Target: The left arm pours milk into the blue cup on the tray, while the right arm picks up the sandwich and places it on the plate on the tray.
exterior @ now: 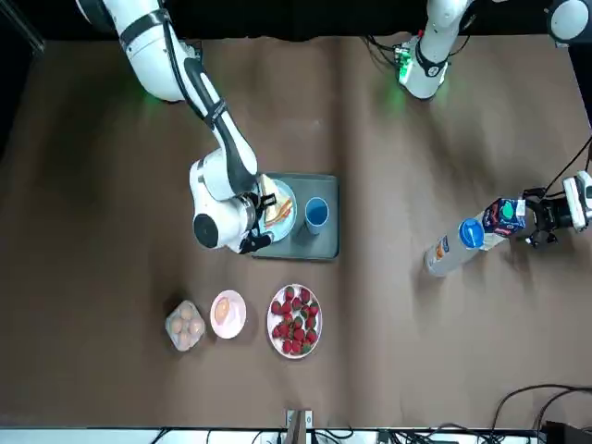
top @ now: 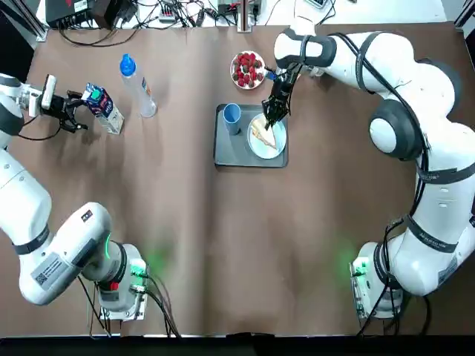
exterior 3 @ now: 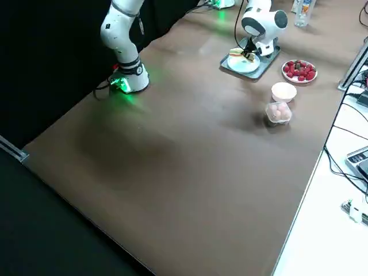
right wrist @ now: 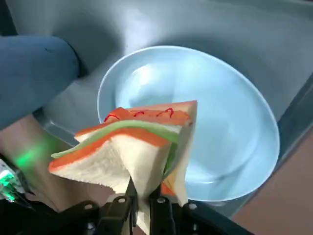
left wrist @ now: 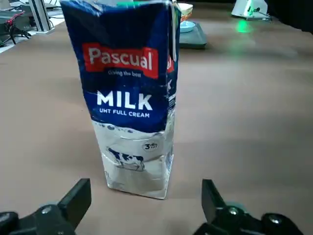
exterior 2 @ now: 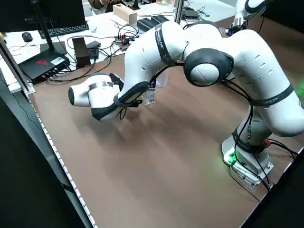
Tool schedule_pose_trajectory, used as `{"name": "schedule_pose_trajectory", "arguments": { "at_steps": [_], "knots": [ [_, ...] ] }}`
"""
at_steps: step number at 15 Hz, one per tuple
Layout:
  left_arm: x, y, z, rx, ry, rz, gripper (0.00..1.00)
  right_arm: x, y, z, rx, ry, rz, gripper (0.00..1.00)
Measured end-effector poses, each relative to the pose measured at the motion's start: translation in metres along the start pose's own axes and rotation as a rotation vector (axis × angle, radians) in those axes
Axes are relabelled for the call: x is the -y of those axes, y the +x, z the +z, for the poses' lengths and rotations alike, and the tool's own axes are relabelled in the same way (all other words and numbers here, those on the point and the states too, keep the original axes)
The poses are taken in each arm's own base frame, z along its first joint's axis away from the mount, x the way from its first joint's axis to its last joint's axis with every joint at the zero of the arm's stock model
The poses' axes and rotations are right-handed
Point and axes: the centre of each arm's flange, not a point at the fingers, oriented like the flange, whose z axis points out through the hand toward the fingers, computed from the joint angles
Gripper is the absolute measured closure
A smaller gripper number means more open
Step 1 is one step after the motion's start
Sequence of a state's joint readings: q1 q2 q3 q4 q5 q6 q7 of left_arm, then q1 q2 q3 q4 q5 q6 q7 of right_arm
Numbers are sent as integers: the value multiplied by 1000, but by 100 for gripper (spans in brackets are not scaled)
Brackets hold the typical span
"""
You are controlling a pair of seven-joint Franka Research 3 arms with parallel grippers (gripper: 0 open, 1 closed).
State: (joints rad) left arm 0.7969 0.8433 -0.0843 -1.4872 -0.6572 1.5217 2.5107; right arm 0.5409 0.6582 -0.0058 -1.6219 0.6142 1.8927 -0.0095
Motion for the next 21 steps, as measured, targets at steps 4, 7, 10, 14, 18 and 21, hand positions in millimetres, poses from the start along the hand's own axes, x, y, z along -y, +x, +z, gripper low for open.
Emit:
{"name": "schedule_pose_trajectory", "arguments": {
  "at_steps": [4, 7, 10, 14, 18, 21],
  "knots": [
    [7, 1, 12, -32, 10, 9, 0, -3, 0, 2, 5, -38, -71, 87],
    [12, 5, 22, -42, -5, 17, 0, -7, 8, 14, -14, -48, -82, 87],
    [17, 9, 31, -52, -15, 25, 0, -5, 14, 24, -44, -58, -90, 88],
    [25, 13, 43, -73, -13, 36, 0, -5, 18, 14, -67, -58, -91, 54],
    [26, 14, 53, -96, -10, 59, 0, -18, 20, -20, -78, -42, -73, 17],
    [24, 13, 62, -112, -20, 53, 0, -46, 11, -76, -32, -34, -51, 0]
  ]
}}
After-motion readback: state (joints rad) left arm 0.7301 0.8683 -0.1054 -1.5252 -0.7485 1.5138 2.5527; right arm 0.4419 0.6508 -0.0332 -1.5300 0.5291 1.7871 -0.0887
